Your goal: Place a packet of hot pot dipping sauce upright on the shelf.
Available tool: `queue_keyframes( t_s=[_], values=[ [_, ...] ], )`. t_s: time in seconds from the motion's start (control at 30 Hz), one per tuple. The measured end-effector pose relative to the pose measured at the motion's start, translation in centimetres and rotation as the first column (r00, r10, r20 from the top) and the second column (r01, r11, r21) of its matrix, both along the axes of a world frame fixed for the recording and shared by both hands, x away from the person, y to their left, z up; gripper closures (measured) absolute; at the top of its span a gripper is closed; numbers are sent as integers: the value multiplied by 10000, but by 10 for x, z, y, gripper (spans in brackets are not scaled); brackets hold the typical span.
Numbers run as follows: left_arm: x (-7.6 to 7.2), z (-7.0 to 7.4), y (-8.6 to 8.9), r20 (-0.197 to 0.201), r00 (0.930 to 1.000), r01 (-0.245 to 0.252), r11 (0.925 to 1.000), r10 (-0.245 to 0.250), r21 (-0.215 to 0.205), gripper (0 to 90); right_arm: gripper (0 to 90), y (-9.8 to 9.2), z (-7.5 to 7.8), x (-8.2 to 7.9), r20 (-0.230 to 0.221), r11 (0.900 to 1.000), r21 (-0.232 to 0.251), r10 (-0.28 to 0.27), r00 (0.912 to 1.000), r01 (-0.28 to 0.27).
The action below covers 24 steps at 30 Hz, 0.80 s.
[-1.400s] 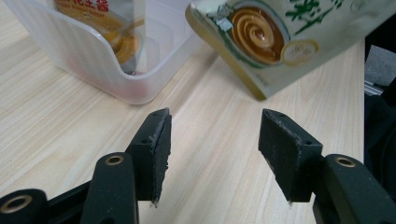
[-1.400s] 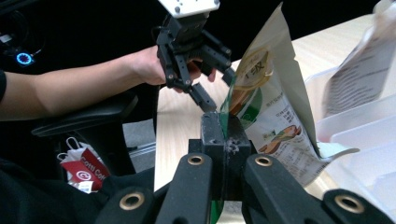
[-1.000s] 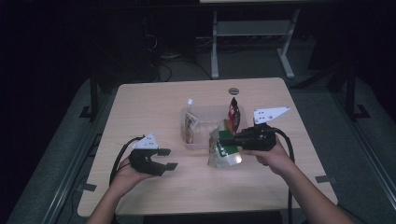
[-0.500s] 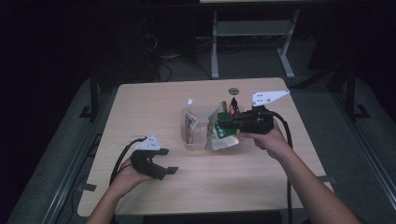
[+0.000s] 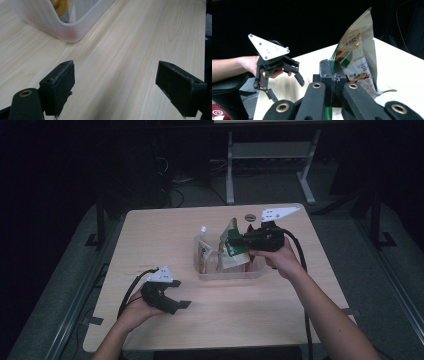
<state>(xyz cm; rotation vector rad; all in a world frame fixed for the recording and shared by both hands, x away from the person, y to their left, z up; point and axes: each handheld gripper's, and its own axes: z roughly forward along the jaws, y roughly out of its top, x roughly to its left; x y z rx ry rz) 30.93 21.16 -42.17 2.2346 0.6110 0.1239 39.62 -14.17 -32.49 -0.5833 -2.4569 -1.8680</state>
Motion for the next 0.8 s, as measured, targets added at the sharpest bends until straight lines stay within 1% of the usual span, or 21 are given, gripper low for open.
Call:
queue_keyframes(
  t_s=[0.3,0.33,0.37,0.4,0.47,0.6,0.67,0.7,0.8],
  values=[
    [0,-1,0,-62,10000,16,10000,-16,23,152,900,5,-15,9,-326,9994,-170,-294,9990,289],
    [0,-1,0,-71,10000,12,10000,-12,24,152,900,5,-18,10,-353,9995,-124,-277,9990,273],
    [0,-1,0,-86,10000,11,10000,-11,34,152,900,5,-19,11,-448,9997,23,-254,9987,256],
    [0,-1,-1,-108,9999,3,10000,-3,19,152,900,5,-20,11,-477,9995,23,-316,9984,317],
    [0,-2,-1,-107,9999,48,10000,-47,71,152,900,7,-23,12,-421,9991,-183,-387,9984,379],
    [0,-2,-2,-98,9999,107,9999,-106,99,152,899,11,-30,14,-528,9976,-527,-480,9975,452],
    [0,-2,-2,-103,9999,91,9999,-90,122,152,899,13,-32,16,-582,9972,-561,-523,9969,491],
    [0,-3,-2,-185,9998,53,9999,-51,95,152,899,13,-33,16,-575,9968,-607,-549,9968,514],
    [0,-3,-2,-195,9998,94,9999,-92,105,152,899,15,-34,18,-525,9956,-764,-574,9970,533]
  ],
)
